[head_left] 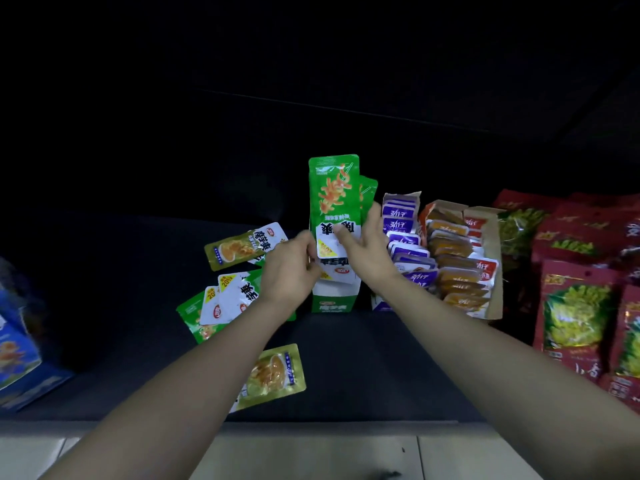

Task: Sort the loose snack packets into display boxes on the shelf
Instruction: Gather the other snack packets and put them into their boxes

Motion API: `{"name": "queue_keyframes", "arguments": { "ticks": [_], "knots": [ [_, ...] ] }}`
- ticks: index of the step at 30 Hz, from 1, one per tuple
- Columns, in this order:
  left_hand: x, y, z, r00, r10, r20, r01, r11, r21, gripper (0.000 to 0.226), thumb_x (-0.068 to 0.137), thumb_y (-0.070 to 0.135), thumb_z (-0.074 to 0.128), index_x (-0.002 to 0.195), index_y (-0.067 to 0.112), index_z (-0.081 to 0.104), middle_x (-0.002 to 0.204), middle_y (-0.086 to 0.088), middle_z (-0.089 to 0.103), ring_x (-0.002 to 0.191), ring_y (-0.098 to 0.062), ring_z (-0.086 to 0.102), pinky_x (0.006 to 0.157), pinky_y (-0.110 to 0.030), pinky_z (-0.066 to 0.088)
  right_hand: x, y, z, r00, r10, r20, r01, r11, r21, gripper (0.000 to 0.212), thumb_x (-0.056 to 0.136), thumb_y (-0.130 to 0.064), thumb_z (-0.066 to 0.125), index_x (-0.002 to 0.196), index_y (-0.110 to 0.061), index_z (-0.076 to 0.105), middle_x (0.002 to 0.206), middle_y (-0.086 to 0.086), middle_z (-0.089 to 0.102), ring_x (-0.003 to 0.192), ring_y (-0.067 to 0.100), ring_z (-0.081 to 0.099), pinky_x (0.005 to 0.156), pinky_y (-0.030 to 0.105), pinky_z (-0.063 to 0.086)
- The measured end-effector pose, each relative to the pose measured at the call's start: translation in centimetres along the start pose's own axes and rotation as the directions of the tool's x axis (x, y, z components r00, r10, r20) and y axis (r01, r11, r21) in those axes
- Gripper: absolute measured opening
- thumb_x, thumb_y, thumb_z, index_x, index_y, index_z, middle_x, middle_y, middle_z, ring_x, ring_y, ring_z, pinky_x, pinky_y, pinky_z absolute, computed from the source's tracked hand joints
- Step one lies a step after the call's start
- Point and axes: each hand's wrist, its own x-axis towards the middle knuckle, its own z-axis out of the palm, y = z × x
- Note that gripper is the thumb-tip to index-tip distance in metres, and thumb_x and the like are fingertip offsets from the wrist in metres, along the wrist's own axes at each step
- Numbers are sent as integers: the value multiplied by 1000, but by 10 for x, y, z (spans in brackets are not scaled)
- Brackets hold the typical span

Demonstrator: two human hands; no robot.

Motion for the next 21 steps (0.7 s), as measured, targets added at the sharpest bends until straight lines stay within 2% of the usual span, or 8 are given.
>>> {"name": "queue_keyframes", "arguments": {
  "ticks": [2, 5, 7, 10, 13, 16, 18, 21],
  "knots": [
    [-2, -3, -1, 1000, -17, -12, 16, 999, -33, 18, 77, 2, 62, 80, 14, 49, 59, 1, 52, 55, -19, 49, 52, -35, 39, -1, 4, 0, 1000, 27, 12, -26, 997, -78, 46, 98, -30, 55, 128, -9, 28, 116, -1, 26, 112, 14, 21, 94, 35, 31],
    [-6, -7, -6, 1000, -11, 0, 11, 999, -38, 21, 79, 0, 61, 86, 14, 46, 60, -5, 52, 52, -19, 47, 50, -33, 33, -5, 7, 3, 985, -155, -72, 127, 947, -296, 29, 94, -27, 59, 102, -8, 39, 112, 6, 32, 105, 16, 24, 98, 44, 34],
    [-6, -7, -8, 1000, -9, 5, 9, 1000, -25, 25, 81, -1, 60, 96, 13, 45, 63, -12, 54, 54, -26, 50, 51, -37, 36, -2, 10, 8, 970, -229, -83, 174, 890, -422, 29, 92, -28, 61, 102, -4, 48, 127, 11, 35, 116, 22, 25, 100, 41, 30],
    [-5, -7, -8, 999, -42, -2, 42, 999, -4, 40, 82, 0, 61, 114, 12, 41, 67, -15, 57, 57, -30, 56, 55, -47, 44, 2, 10, 15, 981, -180, -75, 139, 916, -377, 28, 94, -20, 56, 113, -1, 49, 148, 14, 21, 133, 28, 18, 109, 40, 23],
    [-4, -6, -5, 993, -117, 1, 117, 991, -70, 66, 81, 0, 64, 134, 9, 26, 73, -11, 60, 62, -28, 60, 60, -49, 51, 2, 9, 16, 995, -88, -39, 70, 940, -334, 37, 97, -14, 48, 131, -1, 39, 155, 14, 10, 140, 29, 14, 114, 40, 18],
    [2, -3, -6, 985, -161, 63, 170, 968, -187, 94, 84, 4, 68, 153, 24, 7, 102, -2, 53, 72, -19, 59, 65, -37, 50, -1, 13, 12, 999, -36, 40, 45, 963, -267, 60, 93, -3, 46, 147, -5, 19, 158, 14, 1, 145, 30, 9, 117, 41, 15],
    [3, -1, -7, 985, -150, 82, 164, 963, -213, 96, 86, 6, 67, 154, 38, 6, 117, -1, 41, 79, -12, 56, 68, -22, 45, -3, 16, 7, 997, 11, 82, 2, 987, -162, 78, 93, -1, 47, 153, -14, 0, 160, 12, -7, 148, 28, 4, 119, 41, 15],
    [4, 3, -6, 995, -92, 41, 99, 970, -223, 89, 86, 5, 66, 152, 42, 19, 119, -1, 35, 92, -12, 54, 77, -25, 50, -4, 19, 2, 981, 97, 171, -79, 991, -112, 93, 97, -12, 50, 149, -27, -25, 160, 1, -22, 148, 24, 1, 115, 36, 20]
  ]
}}
